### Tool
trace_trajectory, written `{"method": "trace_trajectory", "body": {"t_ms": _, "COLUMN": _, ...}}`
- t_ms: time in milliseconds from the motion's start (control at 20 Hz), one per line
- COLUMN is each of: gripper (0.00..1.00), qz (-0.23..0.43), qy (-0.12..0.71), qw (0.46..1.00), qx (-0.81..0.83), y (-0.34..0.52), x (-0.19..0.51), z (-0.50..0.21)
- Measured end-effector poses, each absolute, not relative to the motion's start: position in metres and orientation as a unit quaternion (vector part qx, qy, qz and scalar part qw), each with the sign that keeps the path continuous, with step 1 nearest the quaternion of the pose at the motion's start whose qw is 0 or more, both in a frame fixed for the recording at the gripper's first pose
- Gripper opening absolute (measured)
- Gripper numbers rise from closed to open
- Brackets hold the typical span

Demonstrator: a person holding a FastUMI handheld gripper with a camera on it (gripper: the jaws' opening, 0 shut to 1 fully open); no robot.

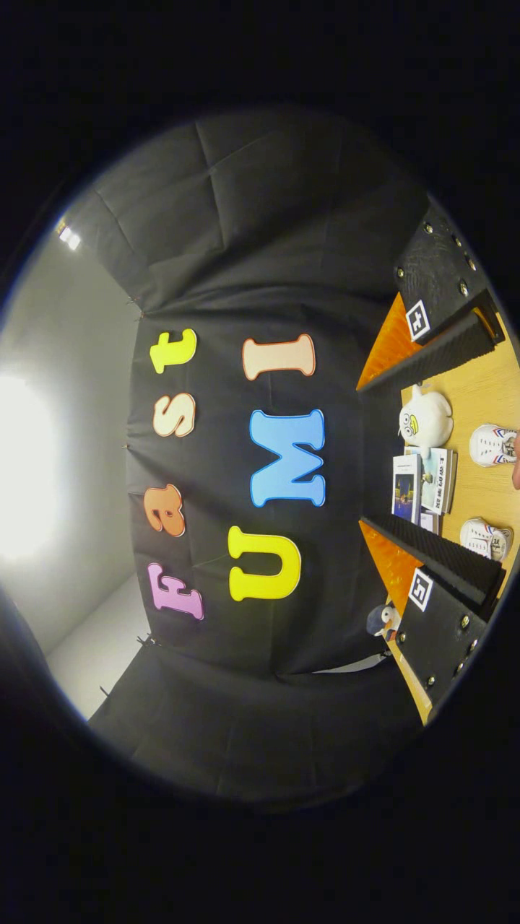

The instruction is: Open the storage box then place both shoes into the box .Put the left shoe in first, then the right shoe, with the right side of both shoes facing outward in a uniform manner.

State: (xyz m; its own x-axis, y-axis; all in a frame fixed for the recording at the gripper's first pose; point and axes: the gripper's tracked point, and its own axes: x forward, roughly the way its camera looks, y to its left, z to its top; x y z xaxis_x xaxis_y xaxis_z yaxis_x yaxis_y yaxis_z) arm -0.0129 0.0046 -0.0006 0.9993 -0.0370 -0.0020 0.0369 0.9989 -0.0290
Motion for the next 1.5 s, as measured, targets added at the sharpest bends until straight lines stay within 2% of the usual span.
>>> {"method": "trace_trajectory", "body": {"t_ms": 350, "gripper": 0.99, "qz": -0.017, "qy": 0.007, "qw": 1.0, "qx": -0.02, "y": 0.01, "x": -0.013, "z": -0.018}}
{"method": "trace_trajectory", "body": {"t_ms": 850, "gripper": 0.99, "qz": 0.061, "qy": 0.039, "qw": 0.997, "qx": -0.008, "y": 0.054, "x": 0.022, "z": -0.055}}
{"method": "trace_trajectory", "body": {"t_ms": 1200, "gripper": 0.99, "qz": 0.133, "qy": 0.137, "qw": 0.979, "qx": 0.071, "y": 0.096, "x": 0.036, "z": -0.118}}
{"method": "trace_trajectory", "body": {"t_ms": 1500, "gripper": 0.99, "qz": 0.219, "qy": 0.255, "qw": 0.929, "qx": 0.155, "y": 0.147, "x": 0.043, "z": -0.178}}
